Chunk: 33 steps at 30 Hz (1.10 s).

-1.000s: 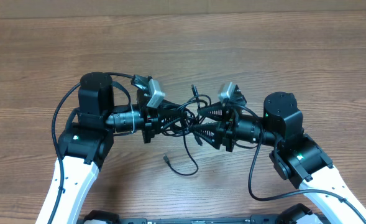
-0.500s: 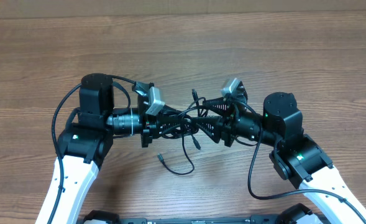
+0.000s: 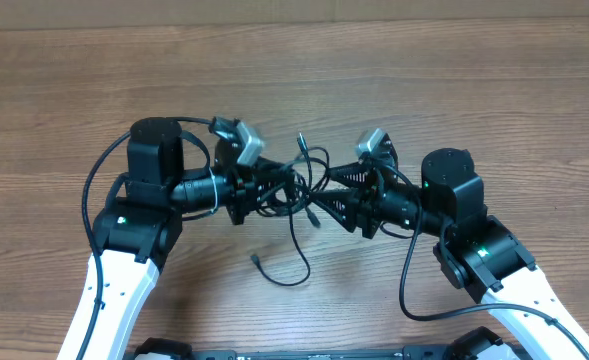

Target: Untangle cables

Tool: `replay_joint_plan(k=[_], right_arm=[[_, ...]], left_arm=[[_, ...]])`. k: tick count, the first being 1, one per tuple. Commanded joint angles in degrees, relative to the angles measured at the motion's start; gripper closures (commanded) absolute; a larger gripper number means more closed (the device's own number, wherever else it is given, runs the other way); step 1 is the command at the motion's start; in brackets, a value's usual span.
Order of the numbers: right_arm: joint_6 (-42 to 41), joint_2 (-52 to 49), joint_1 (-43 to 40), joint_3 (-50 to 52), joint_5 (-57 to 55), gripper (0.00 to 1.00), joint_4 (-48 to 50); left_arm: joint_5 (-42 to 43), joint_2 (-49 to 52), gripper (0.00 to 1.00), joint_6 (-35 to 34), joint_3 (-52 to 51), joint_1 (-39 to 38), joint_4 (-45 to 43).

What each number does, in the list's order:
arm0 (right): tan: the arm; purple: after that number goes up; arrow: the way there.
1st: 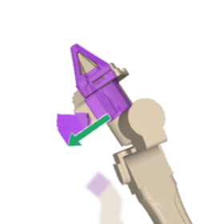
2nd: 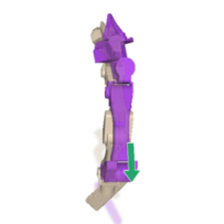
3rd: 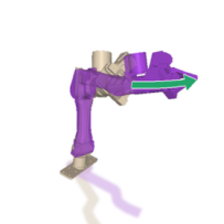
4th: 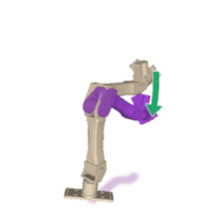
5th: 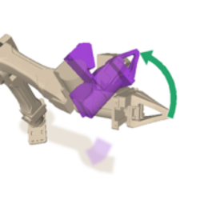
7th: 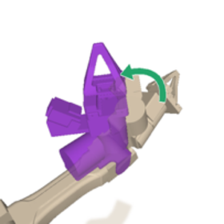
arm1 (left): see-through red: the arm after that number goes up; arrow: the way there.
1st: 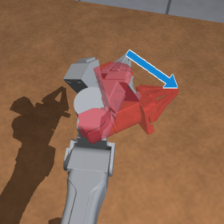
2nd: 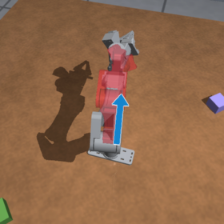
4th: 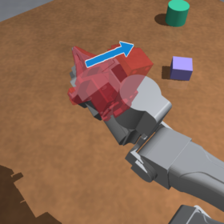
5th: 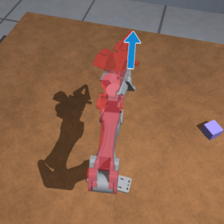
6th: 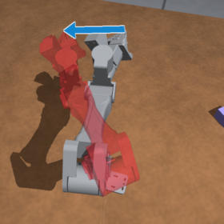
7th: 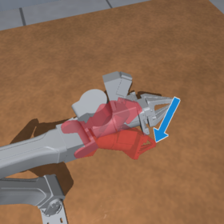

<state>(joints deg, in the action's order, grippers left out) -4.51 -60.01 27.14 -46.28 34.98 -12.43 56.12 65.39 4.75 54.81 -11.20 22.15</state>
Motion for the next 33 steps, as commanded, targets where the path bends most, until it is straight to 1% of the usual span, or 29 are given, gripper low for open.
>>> replay_joint_plan(k=[1,4,8,11,12,15,19,24,28,33], right_arm=[[-0.6,0.4,0.1,-1.4,-0.6,0.46,-0.6],[-3.0,0.4,0.1,-1.4,1.0,0.46,-0.5],[-3.0,0.4,0.1,-1.4,9.0,0.46,2.3],[-3.0,0.4,0.1,-1.4,13.2,0.46,5.0],[-3.0,0.4,0.1,-1.4,13.3,0.45,5.4],[-2.9,0.3,0.1,-1.4,13.1,0.42,5.7],[-2.9,0.3,0.1,-1.4,9.2,0.4,5.7],[-2.9,0.3,0.1,-1.4,3.4,0.37,5.8],[-3.0,0.4,0.1,-1.4,1.9,0.36,5.8],[-2.9,0.4,0.1,-1.4,1.5,0.35,6.0]], left_arm=[[-7.5,-0.1,0.96,-8.3,1.2,0.0,-2.2],[-8.3,-0.1,0.96,-9.3,1.2,0.0,-3.2],[-8.1,-0.1,0.96,-9.3,1.2,-0.1,-3.1],[-5.3,-0.1,0.96,-8.3,1.2,-0.4,-3.4],[-2.7,-0.1,0.96,-6.8,1.2,-0.6,-3.7],[4.1,-0.1,0.96,-3.2,1.2,-1.1,-4.7],[9.8,-0.2,0.96,0.9,1.2,-1.4,-4.7],[10.9,-0.2,0.96,1.8,1.2,-1.4,-4.4],[14.5,-0.2,0.96,4.6,1.2,-1.4,-4.4],[15.2,-0.2,0.96,5.4,1.2,-1.4,-3.9]])
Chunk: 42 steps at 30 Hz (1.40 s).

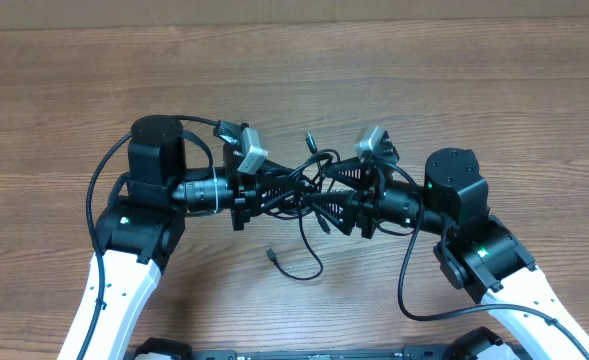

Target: Untangle cables

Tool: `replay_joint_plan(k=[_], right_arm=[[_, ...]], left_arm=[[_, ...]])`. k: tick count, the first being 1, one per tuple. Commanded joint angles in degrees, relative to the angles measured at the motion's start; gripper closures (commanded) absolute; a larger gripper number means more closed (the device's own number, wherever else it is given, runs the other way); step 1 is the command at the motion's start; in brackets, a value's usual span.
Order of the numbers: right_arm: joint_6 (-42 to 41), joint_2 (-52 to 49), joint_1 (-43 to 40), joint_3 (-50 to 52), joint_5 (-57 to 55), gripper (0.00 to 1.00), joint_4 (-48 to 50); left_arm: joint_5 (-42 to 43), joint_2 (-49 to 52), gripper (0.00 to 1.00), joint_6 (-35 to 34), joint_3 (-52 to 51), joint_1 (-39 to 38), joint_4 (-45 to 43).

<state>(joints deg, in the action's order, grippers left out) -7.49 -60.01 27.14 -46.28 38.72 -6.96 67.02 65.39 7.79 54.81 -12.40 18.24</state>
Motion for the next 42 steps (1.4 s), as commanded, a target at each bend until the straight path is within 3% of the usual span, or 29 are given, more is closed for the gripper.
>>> replay_joint_plan(k=[1,14,24,31,37,40,42], right_arm=[[0.0,0.3,0.1,-1.4,-2.3,0.35,0.7],[0.0,0.4,0.1,-1.4,0.7,0.35,1.4],[0.3,0.4,0.1,-1.4,4.9,0.66,0.7],[0.5,0.4,0.1,-1.4,4.9,0.73,0.3],[0.5,0.4,0.1,-1.4,4.9,0.85,0.4],[0.5,0.4,0.1,-1.4,4.9,0.96,0.5],[0.5,0.4,0.1,-1.4,4.9,0.96,0.5]], left_arm=[[4.9,-0.2,0.96,3.0,1.2,-0.2,0.2],[8.8,-0.2,0.96,7.2,1.2,-0.2,0.8],[0.0,-0.2,0.96,3.3,1.2,0.0,0.8],[-1.6,-0.2,0.96,3.3,1.2,0.5,0.8],[-1.6,-0.2,0.96,3.3,1.2,2.8,1.0],[-1.6,-0.2,0.96,3.3,1.2,3.2,1.3],[-1.6,-0.2,0.96,3.3,1.2,3.2,1.3]])
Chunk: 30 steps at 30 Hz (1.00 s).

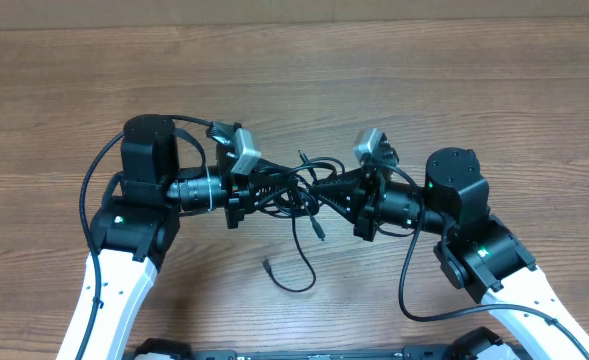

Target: Untangle cables

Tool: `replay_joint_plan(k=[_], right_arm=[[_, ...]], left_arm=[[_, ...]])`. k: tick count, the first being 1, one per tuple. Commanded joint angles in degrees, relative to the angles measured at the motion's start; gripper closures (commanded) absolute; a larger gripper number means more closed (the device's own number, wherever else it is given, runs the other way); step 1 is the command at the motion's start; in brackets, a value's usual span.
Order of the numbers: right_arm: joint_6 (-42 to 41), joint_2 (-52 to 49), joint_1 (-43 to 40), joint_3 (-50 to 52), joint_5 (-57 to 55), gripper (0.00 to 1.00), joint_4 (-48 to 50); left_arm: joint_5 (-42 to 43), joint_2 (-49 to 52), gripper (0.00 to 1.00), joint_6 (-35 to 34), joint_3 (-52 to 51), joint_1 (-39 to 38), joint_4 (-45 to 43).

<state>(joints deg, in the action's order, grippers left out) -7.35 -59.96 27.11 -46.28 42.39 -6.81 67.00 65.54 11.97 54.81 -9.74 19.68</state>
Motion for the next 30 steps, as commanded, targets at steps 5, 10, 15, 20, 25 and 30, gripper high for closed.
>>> replay_joint_plan(k=[5,10,15,20,25,30], right_arm=[[0.3,0.3,0.1,-1.4,1.2,0.96,0.3],[0.3,0.3,0.1,-1.4,2.0,0.96,0.2],[0.3,0.3,0.1,-1.4,5.1,0.96,0.2],[0.3,0.3,0.1,-1.4,9.7,0.96,-1.0],[0.3,0.3,0.1,-1.4,11.8,0.96,-3.4],[1.6,0.3,0.1,-1.4,11.7,0.96,-5.0]], left_arm=[[-1.5,-0.3,0.96,-0.9,1.2,0.6,-0.1],[-2.8,-0.3,0.96,-2.8,1.2,0.6,-0.2],[-10.1,-0.3,0.96,-11.5,1.2,0.7,-0.8],[-12.0,-0.3,0.96,-23.4,1.2,0.7,-8.0],[-15.1,-0.3,0.96,-28.9,1.2,0.7,-11.0],[-14.9,-0.3,0.96,-28.9,1.2,0.7,-10.7]])
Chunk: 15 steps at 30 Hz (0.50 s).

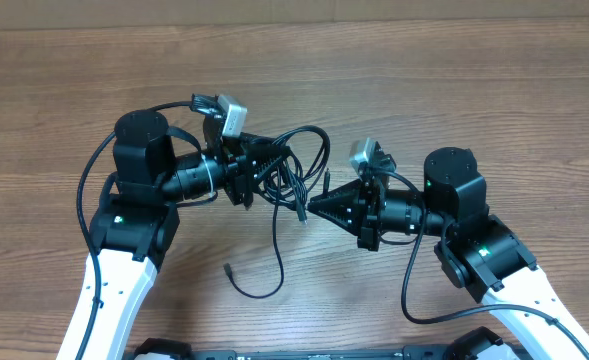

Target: Untangle cables

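A bundle of thin black cables [296, 158] hangs in loops from my left gripper [259, 172], which is shut on it left of the table's middle. One strand [277, 250] drops from the bundle to the table and curls to a small plug [229, 268]. Another plug end [302, 215] dangles just left of my right gripper [314, 203]. That gripper points left, with its fingers brought together to a tip beside the bundle. Whether a strand is pinched in the tip does not show.
The wooden table [454, 90] carries both arms. The left arm's own black lead [89, 200] arcs at its outer side, and the right arm's lead [409, 290] loops below it near the front edge.
My left gripper has moved up and to the left with the bundle. The right gripper's tip, then inside the tangle, now sits just outside it, lower. The hanging strand's plug lies further left.
At first both grippers faced each other with the tangle between them, the left shut on it and the right's fingers spread. The right stayed spread close to the cables, then stood shut in the tangle. Now the bundle sits further left and the loops are wider.
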Tool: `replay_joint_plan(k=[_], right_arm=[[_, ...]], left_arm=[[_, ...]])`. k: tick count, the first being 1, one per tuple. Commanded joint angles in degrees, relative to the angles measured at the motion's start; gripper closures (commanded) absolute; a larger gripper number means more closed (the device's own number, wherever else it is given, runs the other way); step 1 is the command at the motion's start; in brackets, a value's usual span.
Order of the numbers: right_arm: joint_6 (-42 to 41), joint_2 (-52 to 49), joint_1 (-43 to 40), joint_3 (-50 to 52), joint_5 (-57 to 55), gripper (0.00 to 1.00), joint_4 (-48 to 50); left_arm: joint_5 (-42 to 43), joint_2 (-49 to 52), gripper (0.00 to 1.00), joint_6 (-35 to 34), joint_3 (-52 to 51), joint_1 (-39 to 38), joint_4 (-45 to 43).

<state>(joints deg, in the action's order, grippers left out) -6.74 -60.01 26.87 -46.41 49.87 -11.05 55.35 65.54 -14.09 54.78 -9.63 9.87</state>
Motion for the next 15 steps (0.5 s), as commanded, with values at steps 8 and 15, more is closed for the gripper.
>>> replay_joint_plan(k=[8,15], right_arm=[[1.0,0.3,0.4,-1.2,-4.8,0.57,-2.4],[0.7,0.4,0.4,-1.2,-14.3,0.46,-1.8]], left_arm=[[1.0,-0.3,0.96,1.4,1.2,0.6,-0.9],[4.9,-0.3,0.96,3.7,1.2,0.6,-0.8]])
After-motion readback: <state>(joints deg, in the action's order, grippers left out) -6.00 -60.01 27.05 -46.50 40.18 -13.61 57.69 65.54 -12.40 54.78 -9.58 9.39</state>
